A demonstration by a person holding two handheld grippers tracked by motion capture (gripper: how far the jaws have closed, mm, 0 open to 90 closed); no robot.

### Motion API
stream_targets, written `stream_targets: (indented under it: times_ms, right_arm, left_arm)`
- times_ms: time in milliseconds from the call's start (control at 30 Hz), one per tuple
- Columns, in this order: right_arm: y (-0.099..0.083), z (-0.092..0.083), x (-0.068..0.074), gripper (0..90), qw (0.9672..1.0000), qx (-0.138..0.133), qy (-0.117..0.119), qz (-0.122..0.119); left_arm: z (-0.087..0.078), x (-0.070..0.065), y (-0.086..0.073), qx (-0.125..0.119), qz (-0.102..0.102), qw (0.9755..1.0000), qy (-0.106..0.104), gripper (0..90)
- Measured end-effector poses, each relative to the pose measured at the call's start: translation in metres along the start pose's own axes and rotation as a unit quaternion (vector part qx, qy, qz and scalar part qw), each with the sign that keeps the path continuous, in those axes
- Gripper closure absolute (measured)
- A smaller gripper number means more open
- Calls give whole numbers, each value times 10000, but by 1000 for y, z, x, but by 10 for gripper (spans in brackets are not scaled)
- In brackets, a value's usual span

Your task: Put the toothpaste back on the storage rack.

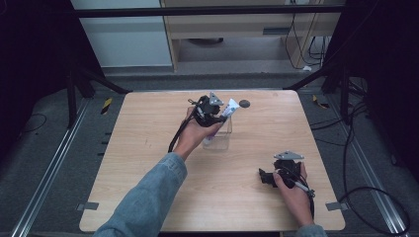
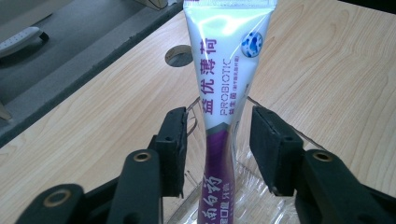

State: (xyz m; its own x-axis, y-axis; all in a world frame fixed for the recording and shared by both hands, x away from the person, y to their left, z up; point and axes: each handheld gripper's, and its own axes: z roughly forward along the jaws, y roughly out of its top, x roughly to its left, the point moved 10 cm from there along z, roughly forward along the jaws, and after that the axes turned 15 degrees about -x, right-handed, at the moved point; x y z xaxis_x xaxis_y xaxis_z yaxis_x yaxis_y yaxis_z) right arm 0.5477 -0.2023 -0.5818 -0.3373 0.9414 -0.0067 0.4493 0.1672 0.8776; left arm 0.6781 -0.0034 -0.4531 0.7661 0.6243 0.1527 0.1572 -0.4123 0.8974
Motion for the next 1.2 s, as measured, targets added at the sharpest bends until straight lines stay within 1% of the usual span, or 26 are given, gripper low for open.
stream_targets:
  times_ms: [100,167,233,300,400,467,533,667,900,1067,1133,1200]
  right_arm:
    - [0,0,0,4,10000,2,-3,10]
    - [0,0,0,4,10000,2,-3,12]
    - [0,0,0,4,10000,0,-1,4]
    - [0,0,0,4,10000,-4,1,-3]
    - [0,0,0,4,10000,2,-4,9]
    - [0,0,0,4,10000,2,-4,10]
    - [0,0,0,4,10000,-3,-3,2]
    - [0,0,0,4,10000,-5,-1,2]
    - [0,0,0,4,10000,-2,-3,11]
    - [0,0,0,4,10000,0,-6,5]
    - [0,0,0,4,10000,-5,-3,-2]
    - [0,0,0,4,10000,-4,-3,-2]
  left_arm:
    - [-3,0,1,9,49,10000,-4,478]
    - [-5,-1,1,29,68,10000,-15,420]
    - [-7,-2,2,37,164,9999,-28,388]
    - [-10,-3,3,44,248,9997,4,355]
    - [-13,-6,6,-2,243,9997,-53,318]
    - [-15,-8,7,13,323,9995,-42,287]
    - [-17,-9,8,17,360,9993,-46,259]
    - [-20,-14,8,42,361,9993,-105,194]
    - [-26,-22,8,138,367,9990,-212,129]
    - [-32,-28,7,145,363,9988,-294,105]
    - [-35,-32,5,158,340,9985,-389,88]
    - [-37,-33,4,155,369,9985,-385,83]
